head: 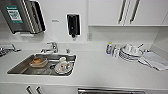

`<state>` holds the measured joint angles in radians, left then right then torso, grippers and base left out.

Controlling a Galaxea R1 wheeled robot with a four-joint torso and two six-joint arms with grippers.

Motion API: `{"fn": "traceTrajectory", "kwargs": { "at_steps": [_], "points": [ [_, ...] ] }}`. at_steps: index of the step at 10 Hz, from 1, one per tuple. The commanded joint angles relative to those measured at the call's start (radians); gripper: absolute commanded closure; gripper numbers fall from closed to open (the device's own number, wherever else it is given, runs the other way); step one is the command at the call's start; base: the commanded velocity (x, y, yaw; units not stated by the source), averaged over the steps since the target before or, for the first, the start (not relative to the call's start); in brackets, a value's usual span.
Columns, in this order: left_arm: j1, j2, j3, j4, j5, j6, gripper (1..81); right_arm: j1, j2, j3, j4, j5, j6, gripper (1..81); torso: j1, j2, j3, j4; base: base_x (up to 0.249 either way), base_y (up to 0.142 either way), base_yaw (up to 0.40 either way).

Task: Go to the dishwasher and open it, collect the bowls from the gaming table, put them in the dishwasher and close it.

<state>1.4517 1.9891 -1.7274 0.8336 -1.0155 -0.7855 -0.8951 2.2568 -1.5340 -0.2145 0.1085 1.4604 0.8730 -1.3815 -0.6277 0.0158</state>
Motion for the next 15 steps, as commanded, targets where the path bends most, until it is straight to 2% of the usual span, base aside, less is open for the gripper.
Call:
{"fn": "traceTrajectory", "kwargs": {
  "at_steps": [1, 5, 15],
  "points": [
    [-0.043, -0.062, -0.004, 0.021, -0.009, -0.003, 1.0, 0.003, -0.01, -0.009, -0.014, -0.297, -0.002, 1.0, 0.0, 0.0, 0.0, 0.0, -0.064, 0.0, 0.0],
    [-0.043, -0.062, -0.004, 0.021, -0.009, -0.004, 1.0, 0.001, -0.009, -0.007, -0.016, -0.299, -0.002, 1.0, 0.0, 0.0, 0.0, 0.0, -0.07, 0.0, 0.0],
    [-0.043, -0.055, -0.004, 0.022, -0.009, -0.004, 1.0, -0.045, 0.06, -0.038, -0.052, -0.294, -0.002, 1.0, 0.0, -0.001, 0.0, 0.0, -0.074, 0.0, 0.0]
  ]
}}
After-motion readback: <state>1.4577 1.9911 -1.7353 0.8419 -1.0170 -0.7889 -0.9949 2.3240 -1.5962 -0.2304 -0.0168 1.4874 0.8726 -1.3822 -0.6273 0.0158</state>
